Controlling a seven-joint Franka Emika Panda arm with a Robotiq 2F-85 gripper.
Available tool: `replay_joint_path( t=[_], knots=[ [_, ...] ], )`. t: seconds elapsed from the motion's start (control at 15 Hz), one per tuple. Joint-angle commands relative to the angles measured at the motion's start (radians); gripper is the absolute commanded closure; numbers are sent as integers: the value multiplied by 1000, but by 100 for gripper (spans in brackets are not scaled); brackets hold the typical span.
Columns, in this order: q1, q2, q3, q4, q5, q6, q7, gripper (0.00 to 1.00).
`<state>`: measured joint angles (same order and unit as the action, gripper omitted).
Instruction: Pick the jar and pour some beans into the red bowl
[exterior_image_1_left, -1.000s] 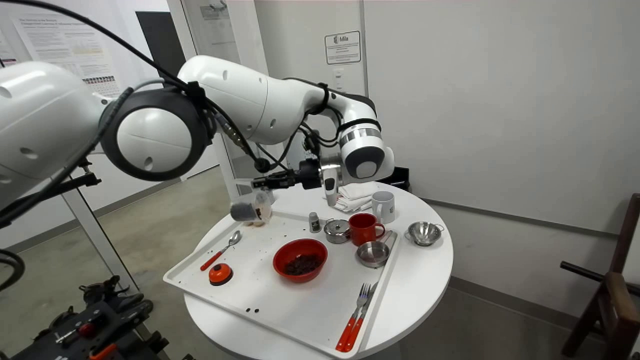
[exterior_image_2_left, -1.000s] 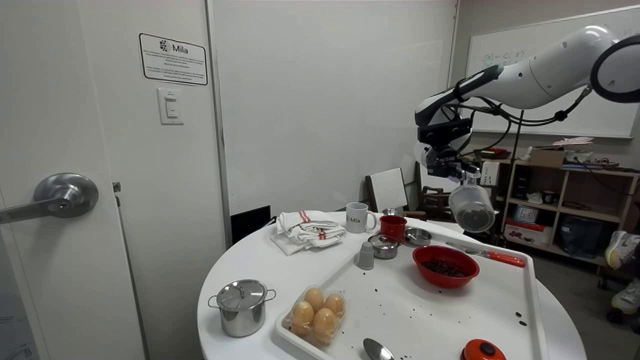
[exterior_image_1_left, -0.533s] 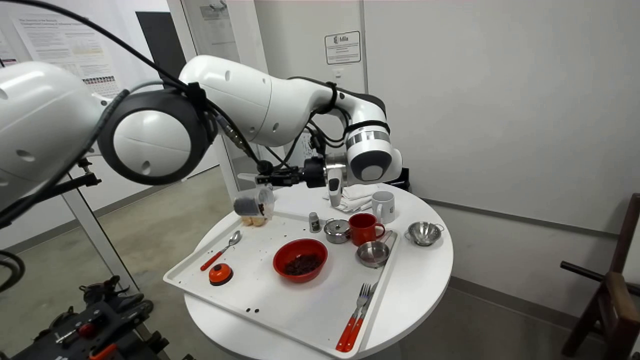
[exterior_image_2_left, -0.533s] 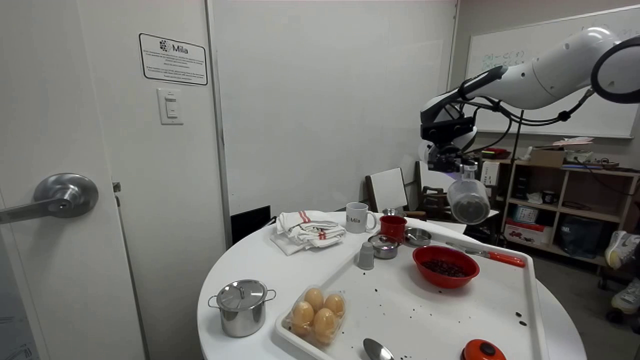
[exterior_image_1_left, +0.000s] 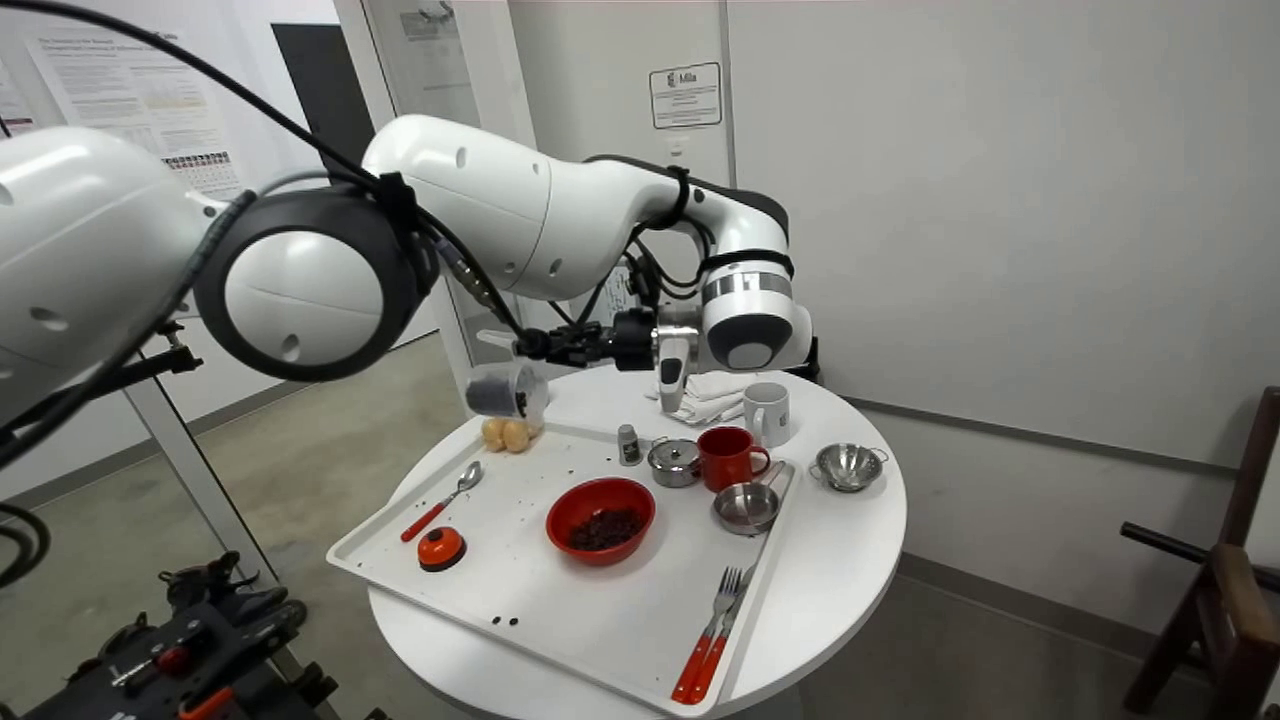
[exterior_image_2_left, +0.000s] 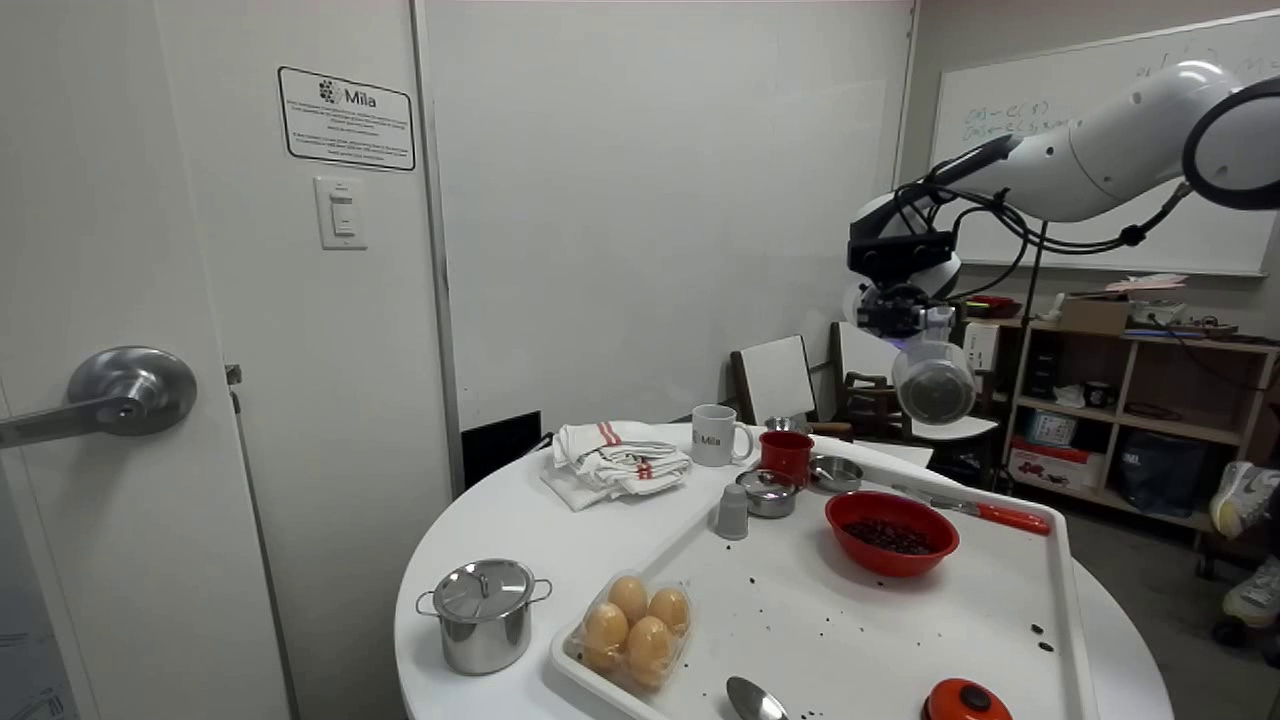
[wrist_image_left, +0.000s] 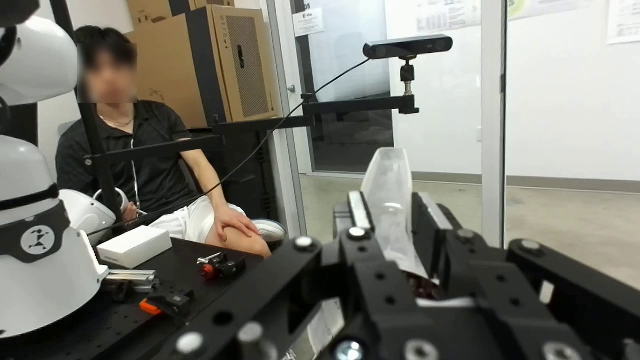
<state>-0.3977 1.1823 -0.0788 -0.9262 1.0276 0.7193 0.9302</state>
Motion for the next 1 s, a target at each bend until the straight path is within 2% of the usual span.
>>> replay_joint_path(
  t=[0.0, 0.47, 0.93],
  knots=[
    [-31, 46, 31, 72, 45, -47, 46, 89],
    [-62, 82, 77, 109, 79, -100, 79, 89],
    [-72, 100, 99, 130, 94, -96, 101, 89]
  ],
)
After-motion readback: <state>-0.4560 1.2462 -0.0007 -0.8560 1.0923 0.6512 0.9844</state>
